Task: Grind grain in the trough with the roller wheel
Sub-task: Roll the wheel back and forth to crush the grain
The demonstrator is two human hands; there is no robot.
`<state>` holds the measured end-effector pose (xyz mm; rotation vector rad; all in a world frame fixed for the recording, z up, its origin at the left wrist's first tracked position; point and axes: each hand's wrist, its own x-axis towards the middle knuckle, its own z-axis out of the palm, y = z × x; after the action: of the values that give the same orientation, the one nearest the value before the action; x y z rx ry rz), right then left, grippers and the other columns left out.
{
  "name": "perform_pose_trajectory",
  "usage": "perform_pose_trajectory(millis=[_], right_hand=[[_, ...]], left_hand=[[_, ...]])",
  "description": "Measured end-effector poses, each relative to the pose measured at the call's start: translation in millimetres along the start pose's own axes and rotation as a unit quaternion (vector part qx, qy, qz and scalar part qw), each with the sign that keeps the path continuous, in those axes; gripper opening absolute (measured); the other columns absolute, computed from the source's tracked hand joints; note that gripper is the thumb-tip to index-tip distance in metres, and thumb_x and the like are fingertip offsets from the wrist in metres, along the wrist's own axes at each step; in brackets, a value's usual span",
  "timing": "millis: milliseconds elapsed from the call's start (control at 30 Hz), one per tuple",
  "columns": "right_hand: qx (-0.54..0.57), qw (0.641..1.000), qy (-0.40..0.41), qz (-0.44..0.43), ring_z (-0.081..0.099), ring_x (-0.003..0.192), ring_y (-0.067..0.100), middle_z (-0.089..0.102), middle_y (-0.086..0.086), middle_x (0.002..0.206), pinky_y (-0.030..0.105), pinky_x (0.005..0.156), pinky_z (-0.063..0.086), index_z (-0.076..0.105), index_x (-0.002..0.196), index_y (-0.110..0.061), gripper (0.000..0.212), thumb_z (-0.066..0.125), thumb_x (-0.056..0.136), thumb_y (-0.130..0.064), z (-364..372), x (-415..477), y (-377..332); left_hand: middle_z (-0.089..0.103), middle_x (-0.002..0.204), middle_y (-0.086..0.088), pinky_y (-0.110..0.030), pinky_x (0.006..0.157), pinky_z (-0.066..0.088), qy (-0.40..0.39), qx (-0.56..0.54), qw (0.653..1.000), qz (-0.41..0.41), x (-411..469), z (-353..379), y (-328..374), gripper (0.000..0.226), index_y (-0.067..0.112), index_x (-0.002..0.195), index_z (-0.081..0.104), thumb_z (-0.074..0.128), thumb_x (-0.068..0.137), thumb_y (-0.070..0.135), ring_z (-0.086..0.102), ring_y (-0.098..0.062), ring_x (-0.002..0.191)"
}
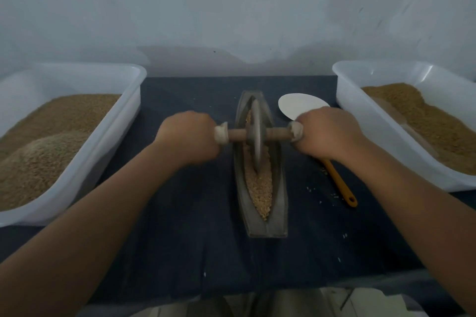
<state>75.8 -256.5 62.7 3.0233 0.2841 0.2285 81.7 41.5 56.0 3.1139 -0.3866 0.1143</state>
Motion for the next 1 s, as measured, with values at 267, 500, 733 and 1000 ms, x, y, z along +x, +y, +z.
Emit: perform_pose_trajectory(millis=[267,500,733,1000], right_hand=[[0.047,0.990,-0.131,0.012,0.061,0.061,0.010,0.065,-0.005,0.067,0.029,0.051,0.040,0.064,0.067,-0.027,0.022,0.061,0.080,-0.044,-3.7,-3.0,5.6],[0.052,0.992,-0.110,-0.026,0.058,0.055,0.007,0.060,-0.007,0.059,0.029,0.049,0.039,0.061,0.064,-0.027,0.029,0.056,0.073,-0.054,-4.8,-36.5,5.9],[0.003,0.998,0.036,0.044,0.052,0.055,0.017,0.056,-0.005,0.059,0.029,0.051,0.038,0.054,0.060,-0.025,0.026,0.058,0.081,-0.038,4.8,33.0,-2.2],[0.051,0.993,-0.097,-0.052,0.060,0.055,0.009,0.061,-0.007,0.059,0.031,0.049,0.045,0.059,0.064,-0.028,0.029,0.049,0.065,-0.055,-16.2,-48.4,6.3]], left_hand=[[0.060,0.071,0.007,-0.034,0.066,0.054,-0.046,0.026,0.997,0.065,5.2,-24.5,6.9,0.021,0.025,0.069,0.057,0.062,0.078,0.043,0.061,-0.019,0.067],[0.058,0.061,0.008,-0.026,0.050,0.037,-0.032,0.021,0.997,0.066,-23.6,-4.2,-3.3,0.025,0.026,0.063,0.057,0.056,0.071,0.050,0.056,-0.010,0.056],[0.060,0.073,0.002,-0.035,0.066,0.052,0.031,0.024,0.999,-0.009,44.2,-13.6,4.4,0.038,0.021,0.069,0.055,0.063,0.082,0.055,0.060,-0.025,0.067],[0.056,0.058,0.011,-0.025,0.049,0.038,-0.019,-0.006,0.998,0.060,-50.4,3.0,-8.5,0.030,0.026,0.063,0.056,0.055,0.069,0.055,0.056,-0.010,0.055]])
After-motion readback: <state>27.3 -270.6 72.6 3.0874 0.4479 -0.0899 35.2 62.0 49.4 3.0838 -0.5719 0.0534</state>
